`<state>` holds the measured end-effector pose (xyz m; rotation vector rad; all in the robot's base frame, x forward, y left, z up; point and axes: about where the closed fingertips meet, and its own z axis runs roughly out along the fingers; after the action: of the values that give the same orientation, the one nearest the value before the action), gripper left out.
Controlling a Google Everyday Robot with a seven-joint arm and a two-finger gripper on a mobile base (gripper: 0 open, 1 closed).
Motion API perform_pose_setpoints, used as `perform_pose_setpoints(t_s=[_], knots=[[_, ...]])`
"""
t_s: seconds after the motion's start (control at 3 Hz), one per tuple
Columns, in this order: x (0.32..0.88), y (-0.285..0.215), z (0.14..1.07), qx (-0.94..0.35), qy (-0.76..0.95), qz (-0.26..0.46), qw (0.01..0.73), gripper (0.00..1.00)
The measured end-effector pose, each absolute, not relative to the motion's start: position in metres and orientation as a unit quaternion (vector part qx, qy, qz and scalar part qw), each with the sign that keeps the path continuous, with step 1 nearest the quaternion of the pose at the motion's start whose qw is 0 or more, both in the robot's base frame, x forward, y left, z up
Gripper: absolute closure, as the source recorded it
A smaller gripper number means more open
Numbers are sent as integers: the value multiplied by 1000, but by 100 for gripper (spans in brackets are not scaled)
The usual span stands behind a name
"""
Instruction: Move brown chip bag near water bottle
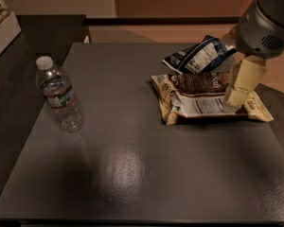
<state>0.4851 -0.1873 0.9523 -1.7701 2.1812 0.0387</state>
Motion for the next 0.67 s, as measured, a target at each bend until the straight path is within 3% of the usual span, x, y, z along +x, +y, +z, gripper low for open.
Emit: perform_pose_setpoints(t_s=[0.67], knots=[[543,-147,905,-653,740,41,155,0]])
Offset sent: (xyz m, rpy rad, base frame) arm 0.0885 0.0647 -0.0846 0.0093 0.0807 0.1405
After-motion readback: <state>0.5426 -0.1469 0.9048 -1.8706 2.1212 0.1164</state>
